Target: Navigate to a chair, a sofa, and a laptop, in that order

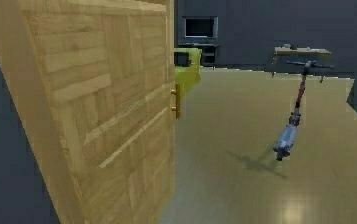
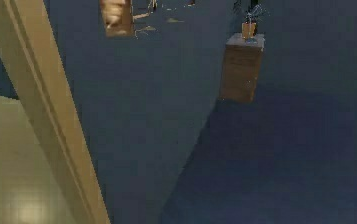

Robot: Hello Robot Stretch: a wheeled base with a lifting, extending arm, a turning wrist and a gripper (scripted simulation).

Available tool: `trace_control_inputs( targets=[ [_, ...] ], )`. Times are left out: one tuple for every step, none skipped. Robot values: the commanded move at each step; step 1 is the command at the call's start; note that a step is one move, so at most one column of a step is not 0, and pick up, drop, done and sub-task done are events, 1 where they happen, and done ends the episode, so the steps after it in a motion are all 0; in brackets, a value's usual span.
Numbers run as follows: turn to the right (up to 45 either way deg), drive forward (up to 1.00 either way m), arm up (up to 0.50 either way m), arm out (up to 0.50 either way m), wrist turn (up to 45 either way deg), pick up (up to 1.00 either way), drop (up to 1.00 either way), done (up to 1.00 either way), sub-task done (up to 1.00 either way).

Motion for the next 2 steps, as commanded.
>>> trace_control_inputs(
  targets=[
    [0.0, 0.1, 0.0, 0.0, 0.0, 0.0, 0.0, 0.0, 0.0],
    [15.0, 0.0, 0.0, 0.0, 0.0, 0.0, 0.0, 0.0, 0.0]
  ],
)
